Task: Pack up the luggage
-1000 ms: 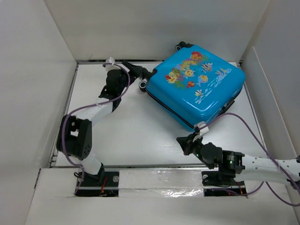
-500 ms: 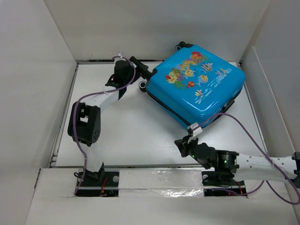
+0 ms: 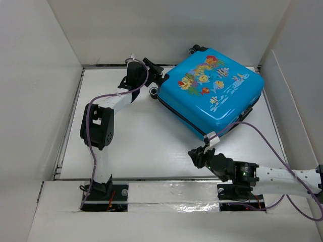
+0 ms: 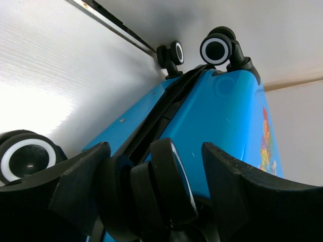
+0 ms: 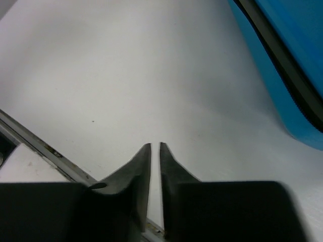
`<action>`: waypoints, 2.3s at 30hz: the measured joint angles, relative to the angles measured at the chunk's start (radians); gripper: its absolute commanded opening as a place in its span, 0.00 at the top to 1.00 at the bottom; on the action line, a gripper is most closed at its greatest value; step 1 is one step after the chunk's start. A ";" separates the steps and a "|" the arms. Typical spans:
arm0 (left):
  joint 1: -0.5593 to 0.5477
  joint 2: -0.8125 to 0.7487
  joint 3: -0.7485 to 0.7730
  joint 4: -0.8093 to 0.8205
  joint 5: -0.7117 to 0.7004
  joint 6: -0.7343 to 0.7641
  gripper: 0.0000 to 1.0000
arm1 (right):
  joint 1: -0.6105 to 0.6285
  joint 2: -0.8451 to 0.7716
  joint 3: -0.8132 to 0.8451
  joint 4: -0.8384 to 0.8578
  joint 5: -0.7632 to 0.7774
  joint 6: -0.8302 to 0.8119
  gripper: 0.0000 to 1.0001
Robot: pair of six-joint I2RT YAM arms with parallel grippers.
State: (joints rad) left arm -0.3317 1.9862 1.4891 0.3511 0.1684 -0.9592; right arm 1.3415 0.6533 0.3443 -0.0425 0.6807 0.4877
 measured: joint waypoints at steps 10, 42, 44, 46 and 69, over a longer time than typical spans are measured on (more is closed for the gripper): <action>0.004 0.033 -0.005 0.079 0.009 -0.106 0.98 | -0.013 -0.006 0.018 -0.080 0.034 0.018 0.31; 0.176 -0.703 -0.758 0.327 -0.171 -0.077 1.00 | -0.457 -0.266 0.055 -0.227 -0.307 -0.118 0.95; 0.177 -0.693 -0.734 0.320 -0.171 -0.063 1.00 | -0.465 -0.278 0.032 -0.239 -0.285 -0.088 0.81; 0.179 -0.679 -0.728 0.320 -0.170 -0.059 1.00 | -0.489 -0.255 0.025 -0.242 -0.282 -0.072 0.75; 0.219 -0.556 -0.772 0.340 -0.116 -0.124 1.00 | -0.817 -0.046 -0.046 0.033 -0.602 -0.292 0.63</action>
State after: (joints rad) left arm -0.1131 1.4300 0.7166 0.6910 0.0525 -1.0828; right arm 0.5247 0.6075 0.2981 -0.0093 0.0784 0.1955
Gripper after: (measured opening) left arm 0.520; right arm 0.418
